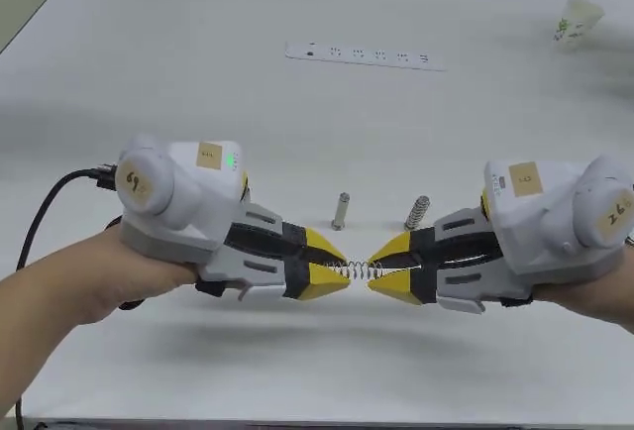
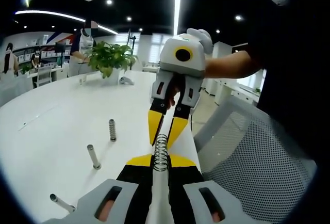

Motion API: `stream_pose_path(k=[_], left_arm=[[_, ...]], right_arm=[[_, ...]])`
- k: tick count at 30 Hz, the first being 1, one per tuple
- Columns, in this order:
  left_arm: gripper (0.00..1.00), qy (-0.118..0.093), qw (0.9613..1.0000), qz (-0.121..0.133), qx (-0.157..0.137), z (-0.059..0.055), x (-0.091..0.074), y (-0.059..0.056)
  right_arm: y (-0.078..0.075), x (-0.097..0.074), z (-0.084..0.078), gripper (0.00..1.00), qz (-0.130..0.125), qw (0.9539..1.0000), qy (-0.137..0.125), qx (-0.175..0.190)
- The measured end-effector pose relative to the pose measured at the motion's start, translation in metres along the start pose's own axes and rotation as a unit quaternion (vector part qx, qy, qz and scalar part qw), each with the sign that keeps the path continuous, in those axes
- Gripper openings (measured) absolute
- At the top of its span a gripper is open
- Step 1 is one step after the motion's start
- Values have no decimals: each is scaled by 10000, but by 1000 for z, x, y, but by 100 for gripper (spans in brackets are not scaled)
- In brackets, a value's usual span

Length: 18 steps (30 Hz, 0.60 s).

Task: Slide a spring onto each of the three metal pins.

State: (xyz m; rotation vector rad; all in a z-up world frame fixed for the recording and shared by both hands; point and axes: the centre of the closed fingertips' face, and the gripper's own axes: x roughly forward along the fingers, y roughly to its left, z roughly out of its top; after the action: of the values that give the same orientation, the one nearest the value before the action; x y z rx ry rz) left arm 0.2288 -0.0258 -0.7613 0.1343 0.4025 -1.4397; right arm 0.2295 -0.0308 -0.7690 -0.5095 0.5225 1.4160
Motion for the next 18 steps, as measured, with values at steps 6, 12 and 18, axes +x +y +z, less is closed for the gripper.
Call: stream_pose_path(k=[6, 12, 18], left_arm=[[2, 29, 10000, 14, 12, -2, 0, 1], [2, 112, 9999, 27, 36, -7, -1, 1], [2, 131, 9999, 34, 64, -8, -1, 1]], right_arm=[[-1, -4, 10, 7, 6, 9999, -136, 4], [2, -2, 21, 7, 23, 9997, -215, -131], [4, -3, 30, 7, 69, 9992, -364, -131]])
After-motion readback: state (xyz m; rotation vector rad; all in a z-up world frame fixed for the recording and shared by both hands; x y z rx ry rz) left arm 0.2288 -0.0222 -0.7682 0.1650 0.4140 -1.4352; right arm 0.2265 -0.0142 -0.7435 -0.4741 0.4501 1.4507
